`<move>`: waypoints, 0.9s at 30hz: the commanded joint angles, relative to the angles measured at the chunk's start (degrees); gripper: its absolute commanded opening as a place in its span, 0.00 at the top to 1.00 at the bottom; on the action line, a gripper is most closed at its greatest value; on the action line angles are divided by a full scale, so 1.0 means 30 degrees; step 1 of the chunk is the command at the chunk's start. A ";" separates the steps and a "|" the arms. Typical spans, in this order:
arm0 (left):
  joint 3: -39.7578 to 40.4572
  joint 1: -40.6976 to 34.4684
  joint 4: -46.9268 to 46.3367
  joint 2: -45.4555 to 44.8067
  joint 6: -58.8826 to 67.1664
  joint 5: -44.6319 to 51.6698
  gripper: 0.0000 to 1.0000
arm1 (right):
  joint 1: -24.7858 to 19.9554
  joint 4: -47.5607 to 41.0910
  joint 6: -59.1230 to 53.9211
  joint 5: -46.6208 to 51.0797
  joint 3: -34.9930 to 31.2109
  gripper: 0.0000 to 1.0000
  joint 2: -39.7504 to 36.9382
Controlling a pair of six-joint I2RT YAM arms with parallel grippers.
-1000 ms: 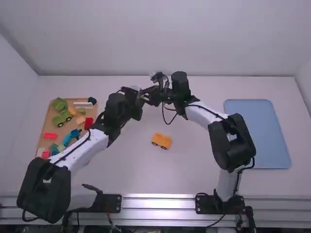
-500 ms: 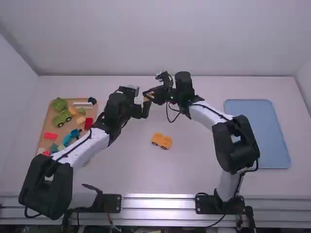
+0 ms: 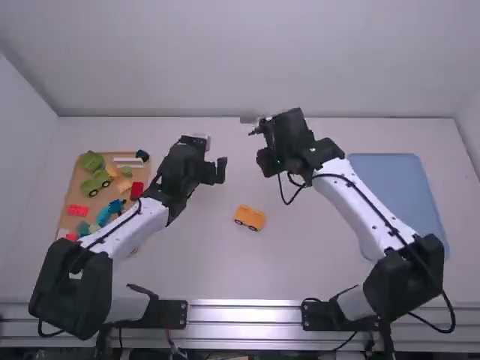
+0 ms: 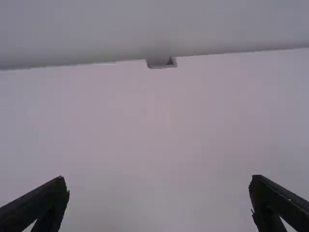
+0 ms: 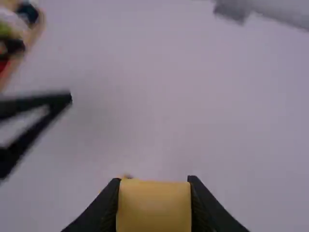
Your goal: Assemble lego blocks to make yellow taxi
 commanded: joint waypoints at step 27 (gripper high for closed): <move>0.0270 0.0138 0.0831 -0.1027 0.1712 -0.2295 0.01 | -0.3446 0.2543 1.2131 -0.0328 -0.9063 0.92 0.2710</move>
